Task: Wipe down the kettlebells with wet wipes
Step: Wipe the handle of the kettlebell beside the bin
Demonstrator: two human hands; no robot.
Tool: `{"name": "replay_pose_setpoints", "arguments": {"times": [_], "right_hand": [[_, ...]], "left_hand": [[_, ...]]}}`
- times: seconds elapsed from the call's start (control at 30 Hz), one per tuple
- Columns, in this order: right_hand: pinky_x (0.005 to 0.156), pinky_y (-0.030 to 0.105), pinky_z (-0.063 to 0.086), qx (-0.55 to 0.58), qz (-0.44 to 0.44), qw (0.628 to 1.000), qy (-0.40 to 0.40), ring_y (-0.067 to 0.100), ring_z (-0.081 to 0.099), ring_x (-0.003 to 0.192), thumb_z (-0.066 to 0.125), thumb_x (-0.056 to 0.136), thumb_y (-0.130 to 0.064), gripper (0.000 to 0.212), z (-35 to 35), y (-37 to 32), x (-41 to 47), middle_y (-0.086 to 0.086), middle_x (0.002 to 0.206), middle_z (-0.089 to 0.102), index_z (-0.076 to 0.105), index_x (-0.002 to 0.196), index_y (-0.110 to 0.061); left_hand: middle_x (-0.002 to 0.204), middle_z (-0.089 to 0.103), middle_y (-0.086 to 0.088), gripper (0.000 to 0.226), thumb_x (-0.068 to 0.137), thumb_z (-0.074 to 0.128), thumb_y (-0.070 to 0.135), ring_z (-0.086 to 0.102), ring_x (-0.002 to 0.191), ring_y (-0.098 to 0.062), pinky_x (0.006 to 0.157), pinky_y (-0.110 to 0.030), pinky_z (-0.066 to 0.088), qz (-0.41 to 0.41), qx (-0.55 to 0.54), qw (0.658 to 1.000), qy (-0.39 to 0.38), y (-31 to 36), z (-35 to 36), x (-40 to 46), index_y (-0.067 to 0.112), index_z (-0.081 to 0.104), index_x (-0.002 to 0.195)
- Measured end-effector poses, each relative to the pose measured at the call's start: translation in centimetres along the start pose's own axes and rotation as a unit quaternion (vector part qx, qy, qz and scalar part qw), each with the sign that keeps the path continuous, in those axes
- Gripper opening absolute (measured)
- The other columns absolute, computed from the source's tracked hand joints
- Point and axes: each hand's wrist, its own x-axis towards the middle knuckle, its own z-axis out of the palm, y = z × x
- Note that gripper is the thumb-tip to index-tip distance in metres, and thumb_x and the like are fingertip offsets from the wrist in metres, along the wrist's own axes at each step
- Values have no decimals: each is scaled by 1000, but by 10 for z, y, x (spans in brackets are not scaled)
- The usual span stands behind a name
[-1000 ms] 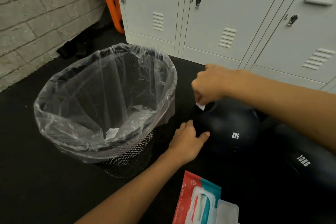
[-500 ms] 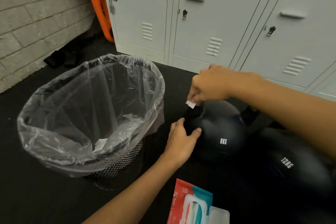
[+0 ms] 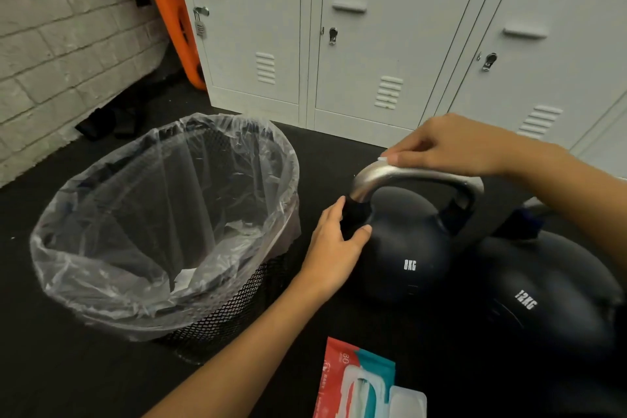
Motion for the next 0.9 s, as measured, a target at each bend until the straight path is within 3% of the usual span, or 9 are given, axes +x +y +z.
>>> {"name": "replay_pose_setpoints", "arguments": {"times": [0.1,0.23,0.33,0.47,0.57,0.67,0.8,0.9], "right_hand": [[94,34,46,-92,-55,994,15,15,63,100,48,97,-49,30,26,-23,14,-12,112,72,70,115,-41],[102,35,37,-199,-100,975,5,12,63,102,40,99,-54,33,43,-36,19,-18,109,71,70,106,-42],[96,33,44,-158,-124,978,60,15,65,105,49,97,-47,29,33,-27,6,-19,118,69,72,111,-37],[92,36,51,-53,-103,981,155,17,68,99,66,89,-38,24,18,5,-24,-9,106,75,78,103,-23],[90,22,47,9,-98,977,188,16,71,91,77,82,-24,11,14,24,-41,-5,97,76,79,92,-19],[88,14,44,8,-120,974,192,15,67,93,75,83,-24,21,21,26,-38,-1,103,74,77,103,-16],[78,37,56,-89,-210,956,184,26,68,94,69,91,-17,25,45,9,-16,6,115,68,73,115,-11],[71,37,57,-182,-245,943,132,30,65,101,65,92,-13,16,62,-7,4,6,114,65,72,106,-12]], "left_hand": [[146,38,5,64,90,62,25,40,132,-8,112,-31,32,-4,-4,1000,-6,-1,-3,1,22,33,147],[144,42,4,61,91,60,24,42,130,-8,111,-33,33,1,-7,1000,-13,-3,-4,4,22,36,146],[143,46,4,57,92,58,20,42,130,-6,111,-31,33,-6,-23,1000,-5,-6,-4,4,24,37,146],[143,46,5,58,93,56,20,41,131,-5,111,-28,31,-9,-19,1000,-6,-8,-5,4,25,35,147],[143,45,5,59,94,56,21,40,132,-7,111,-29,30,-11,-16,1000,-5,-8,-4,5,25,33,147],[143,45,6,57,93,57,21,40,131,-6,110,-29,31,-7,-12,1000,1,-8,-2,6,25,35,146],[140,47,7,53,93,56,18,42,128,-4,109,-28,33,0,-21,1000,3,-6,-3,5,26,40,143],[138,49,6,50,94,56,17,44,127,-4,108,-28,35,6,-27,1000,5,-5,-4,4,26,43,141]]}}
